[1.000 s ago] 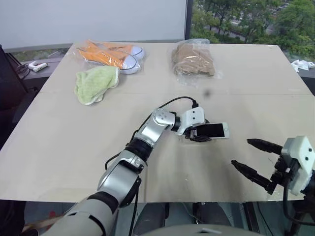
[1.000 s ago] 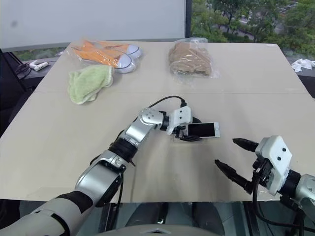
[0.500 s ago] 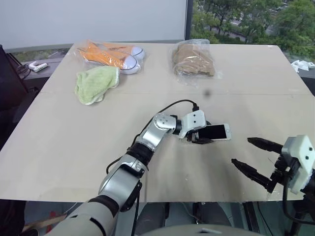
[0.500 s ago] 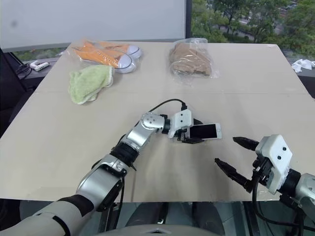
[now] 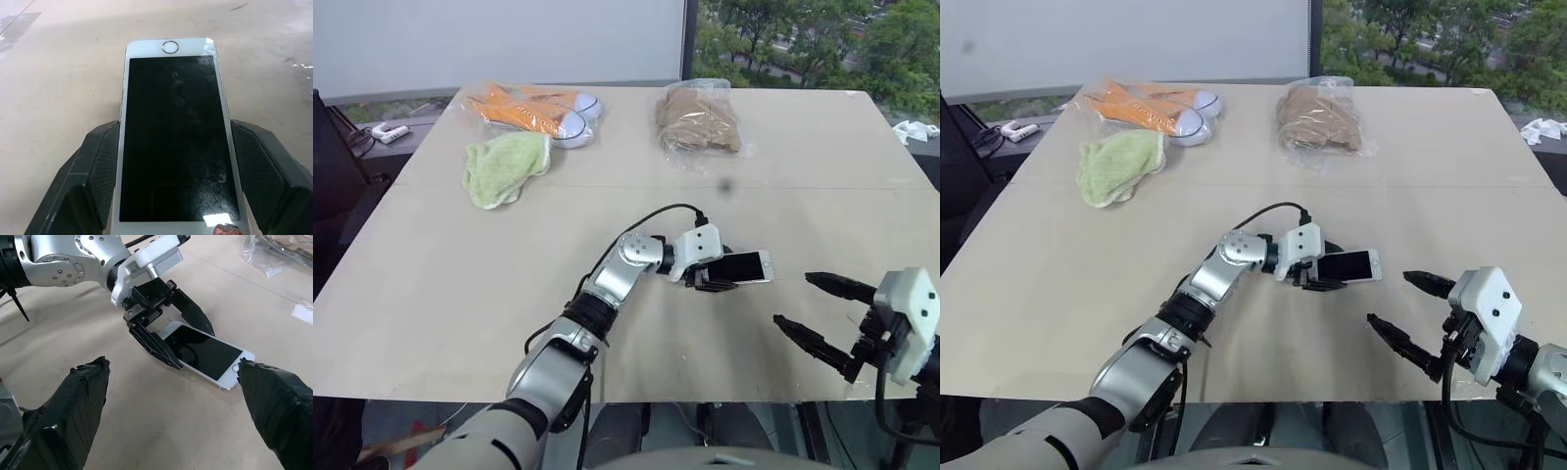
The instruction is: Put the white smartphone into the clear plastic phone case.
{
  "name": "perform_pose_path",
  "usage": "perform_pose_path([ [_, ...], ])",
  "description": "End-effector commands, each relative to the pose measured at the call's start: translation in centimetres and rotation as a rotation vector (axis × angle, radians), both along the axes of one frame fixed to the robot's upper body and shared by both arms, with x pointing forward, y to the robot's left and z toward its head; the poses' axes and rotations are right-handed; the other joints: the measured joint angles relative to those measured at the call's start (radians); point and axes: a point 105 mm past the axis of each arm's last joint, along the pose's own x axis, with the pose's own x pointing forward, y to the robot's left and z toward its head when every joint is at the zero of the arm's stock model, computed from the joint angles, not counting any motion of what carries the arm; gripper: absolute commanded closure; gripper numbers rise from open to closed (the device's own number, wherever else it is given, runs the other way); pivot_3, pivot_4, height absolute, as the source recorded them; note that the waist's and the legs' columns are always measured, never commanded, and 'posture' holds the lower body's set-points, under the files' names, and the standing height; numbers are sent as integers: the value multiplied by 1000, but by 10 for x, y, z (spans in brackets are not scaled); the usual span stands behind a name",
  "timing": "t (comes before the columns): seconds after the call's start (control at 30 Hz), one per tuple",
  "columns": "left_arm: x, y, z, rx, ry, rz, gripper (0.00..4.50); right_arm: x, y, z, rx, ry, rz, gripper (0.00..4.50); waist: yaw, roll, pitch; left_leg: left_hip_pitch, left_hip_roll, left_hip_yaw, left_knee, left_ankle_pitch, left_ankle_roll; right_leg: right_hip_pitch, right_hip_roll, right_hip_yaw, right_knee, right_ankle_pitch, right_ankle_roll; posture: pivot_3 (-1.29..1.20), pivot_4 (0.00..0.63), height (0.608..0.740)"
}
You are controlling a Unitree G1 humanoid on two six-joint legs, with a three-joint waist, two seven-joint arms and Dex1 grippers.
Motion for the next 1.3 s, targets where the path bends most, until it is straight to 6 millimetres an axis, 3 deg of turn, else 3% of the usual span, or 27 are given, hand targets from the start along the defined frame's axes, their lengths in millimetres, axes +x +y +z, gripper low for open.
perform_pose_path([
  [0.03,-2,0,-11,36,26,0,290,-1,4,8,-3,-45,19,0,0,0,0,0,0,0,0,0,0,0,0,0,0,0,0,0,150,740],
  [0.07,-3,0,-11,35,29,-2,76,-1,4,8,-4,-45,19,0,-1,0,0,0,0,0,0,0,0,0,0,0,0,0,0,0,150,740],
  [0.33,0,2,-11,29,17,17,76,-1,6,8,0,-44,21,0,0,0,0,0,0,0,0,0,0,0,0,0,0,0,0,0,150,740],
  [0.5,1,3,4,-34,11,25,76,0,7,8,4,-44,31,0,-1,0,0,0,0,0,0,0,0,0,0,0,0,0,0,0,150,740],
  [0.7,-6,10,63,-194,-4,-10,76,4,12,6,20,-36,57,0,-2,0,0,-1,0,0,0,1,-2,-1,0,0,0,0,0,0,150,740],
  [0.87,-13,36,75,-145,-19,-6,76,7,17,4,32,-30,72,0,-5,1,0,0,0,0,0,2,-4,-1,0,1,0,0,0,0,150,740],
  [1.03,1,84,75,-60,-16,123,76,21,26,-1,35,-25,78,0,-10,2,1,0,0,0,0,3,-4,-1,0,1,0,0,0,0,150,740],
  [1.17,-17,131,58,35,67,96,76,40,37,-4,58,-27,91,0,-19,4,3,0,0,0,-1,3,-4,-1,0,1,-1,0,0,0,150,740],
  [1.3,-19,147,55,54,75,137,0,57,34,-11,11,-25,108,1129,-16,4,5,-1,0,-1,-1,3,-5,-2,-1,1,-2,0,0,0,150,740],
])
